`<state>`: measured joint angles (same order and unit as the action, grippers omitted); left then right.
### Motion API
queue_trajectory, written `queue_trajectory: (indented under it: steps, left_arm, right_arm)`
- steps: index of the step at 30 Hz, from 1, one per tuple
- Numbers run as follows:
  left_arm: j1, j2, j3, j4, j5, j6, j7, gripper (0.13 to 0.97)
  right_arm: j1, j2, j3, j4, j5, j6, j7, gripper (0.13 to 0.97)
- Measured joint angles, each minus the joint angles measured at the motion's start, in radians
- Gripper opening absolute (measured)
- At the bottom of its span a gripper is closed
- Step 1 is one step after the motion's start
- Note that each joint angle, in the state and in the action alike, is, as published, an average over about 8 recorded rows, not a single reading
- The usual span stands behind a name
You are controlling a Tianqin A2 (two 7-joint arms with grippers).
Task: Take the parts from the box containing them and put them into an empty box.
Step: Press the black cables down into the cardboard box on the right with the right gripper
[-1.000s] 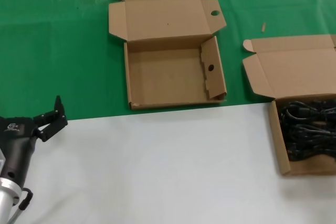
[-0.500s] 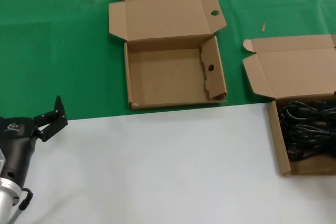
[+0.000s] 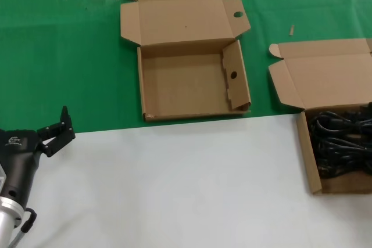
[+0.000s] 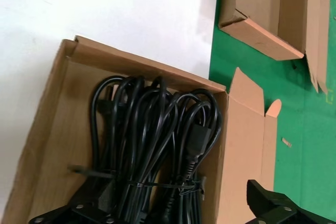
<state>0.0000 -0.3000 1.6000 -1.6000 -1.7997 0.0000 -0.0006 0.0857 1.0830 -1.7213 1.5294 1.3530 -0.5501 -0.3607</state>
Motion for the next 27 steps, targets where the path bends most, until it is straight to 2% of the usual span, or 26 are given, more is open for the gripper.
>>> queue_trajectory:
  steps: [7, 11, 19, 20, 27]
  left_arm:
    - [0.0, 0.0, 0.0, 0.0, 0.0, 0.0, 0.0, 0.966]
    - [0.0, 0.0, 0.0, 0.0, 0.0, 0.0, 0.0, 0.966]
    - [0.0, 0.0, 0.0, 0.0, 0.0, 0.0, 0.0, 0.966]
    - [0.0, 0.0, 0.0, 0.0, 0.0, 0.0, 0.0, 0.966]
    - [0.0, 0.0, 0.0, 0.0, 0.0, 0.0, 0.0, 0.966]
  right_arm:
    - [-0.043, 0.02, 0.017, 0.028, -0.018, 0.016, 0.042, 0.796]
    - [-0.057, 0.02, 0.021, 0.039, -0.036, 0.023, 0.069, 0.796]
    - [-0.061, 0.011, 0.015, 0.043, -0.056, 0.027, 0.092, 0.614]
    - [-0.062, 0.011, 0.015, 0.042, -0.056, 0.027, 0.093, 0.614]
    - [-0.073, 0.015, 0.02, 0.039, -0.051, 0.034, 0.094, 0.427]
